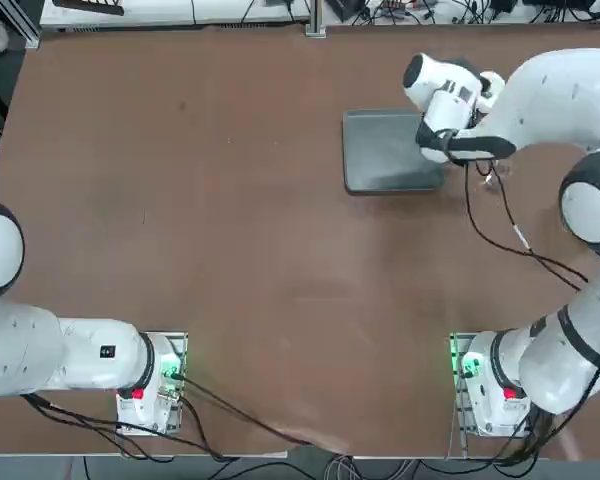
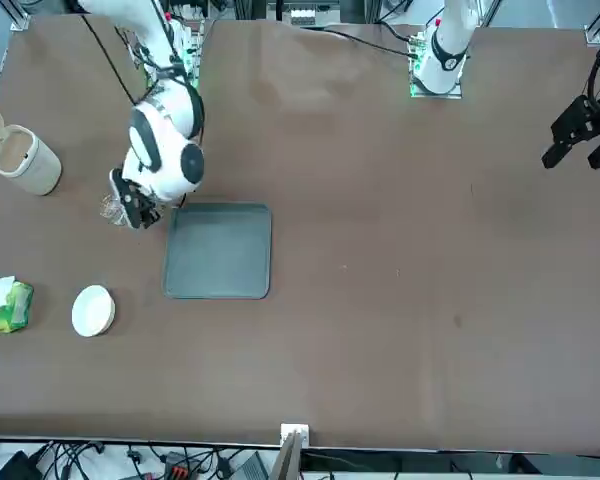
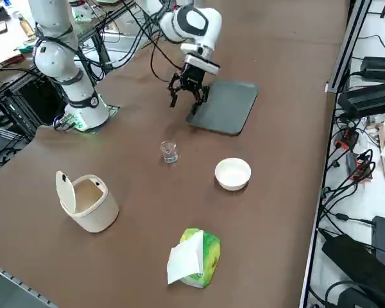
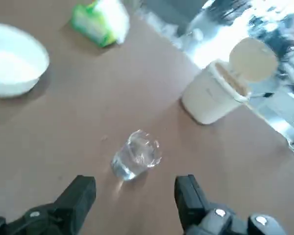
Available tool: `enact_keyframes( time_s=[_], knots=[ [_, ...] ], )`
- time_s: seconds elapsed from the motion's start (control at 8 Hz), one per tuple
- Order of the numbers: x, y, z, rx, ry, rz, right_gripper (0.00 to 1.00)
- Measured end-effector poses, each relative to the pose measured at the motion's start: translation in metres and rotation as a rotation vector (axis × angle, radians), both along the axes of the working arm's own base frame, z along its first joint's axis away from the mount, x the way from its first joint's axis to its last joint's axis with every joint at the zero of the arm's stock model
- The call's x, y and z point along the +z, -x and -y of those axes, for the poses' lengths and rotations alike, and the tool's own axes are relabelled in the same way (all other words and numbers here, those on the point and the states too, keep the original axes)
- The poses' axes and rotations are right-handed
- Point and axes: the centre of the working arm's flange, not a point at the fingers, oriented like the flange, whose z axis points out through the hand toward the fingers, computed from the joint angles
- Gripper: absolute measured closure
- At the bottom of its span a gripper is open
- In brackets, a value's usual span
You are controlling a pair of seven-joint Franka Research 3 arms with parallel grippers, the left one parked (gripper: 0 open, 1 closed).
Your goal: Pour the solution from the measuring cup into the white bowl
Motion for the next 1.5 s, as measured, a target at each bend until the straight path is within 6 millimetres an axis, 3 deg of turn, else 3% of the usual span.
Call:
enact_keyframes(
  time_s=[0.38,0.5,1.5],
  knots=[
    [-0.072,0.016,0.011,-0.086,0.194,0.164,0.0],
    [-0.086,0.019,0.015,-0.099,0.23,0.204,0.0],
    [-0.115,0.016,0.035,-0.173,0.297,0.45,0.01]
  ],
)
